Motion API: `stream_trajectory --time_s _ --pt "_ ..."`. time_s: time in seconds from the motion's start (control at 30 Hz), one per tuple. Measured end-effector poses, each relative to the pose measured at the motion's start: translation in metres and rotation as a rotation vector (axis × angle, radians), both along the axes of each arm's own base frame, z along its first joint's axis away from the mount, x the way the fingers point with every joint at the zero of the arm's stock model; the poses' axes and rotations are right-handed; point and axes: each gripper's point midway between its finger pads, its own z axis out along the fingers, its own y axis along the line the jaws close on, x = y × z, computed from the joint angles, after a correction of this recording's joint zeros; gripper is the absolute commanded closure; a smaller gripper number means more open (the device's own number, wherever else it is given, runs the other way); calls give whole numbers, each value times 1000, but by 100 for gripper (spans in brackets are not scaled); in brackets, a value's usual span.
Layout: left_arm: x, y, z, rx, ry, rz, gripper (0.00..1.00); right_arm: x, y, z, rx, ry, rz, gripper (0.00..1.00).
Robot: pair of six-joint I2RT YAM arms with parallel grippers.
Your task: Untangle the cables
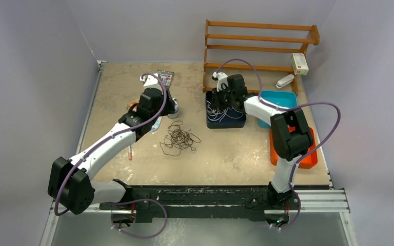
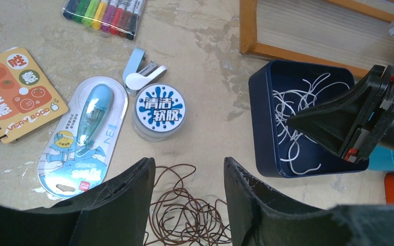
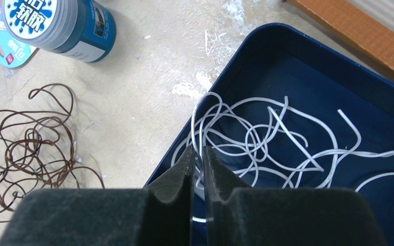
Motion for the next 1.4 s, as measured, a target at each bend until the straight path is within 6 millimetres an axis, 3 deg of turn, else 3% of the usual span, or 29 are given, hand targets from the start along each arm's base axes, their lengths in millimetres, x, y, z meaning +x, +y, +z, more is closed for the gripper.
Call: stream_trajectory --time_s 0.17,0.43,0.67,0.83,1.0,1.17,1.3,1.4 --pt "0 0 0 1 0 2 49 6 -2 -6 -18 1 -16 100" --pt "0 1 0 2 0 3 49 8 -20 -34 -115 45 -90 100" --pt "0 2 -2 6 3 7 49 11 -32 -42 -171 48 -141 100" --pt "0 2 -3 7 3 8 49 11 -28 -40 -154 44 -126 88" --pt "0 2 -3 7 4 8 49 9 -19 -21 -94 15 -95 66" --pt "0 2 -3 7 4 8 49 5 -16 27 -30 -65 -93 55" --pt "0 2 -3 7 4 8 49 10 -18 63 7 -154 -123 53" --pt "0 2 -3 7 4 8 49 10 -24 77 20 -193 -167 60"
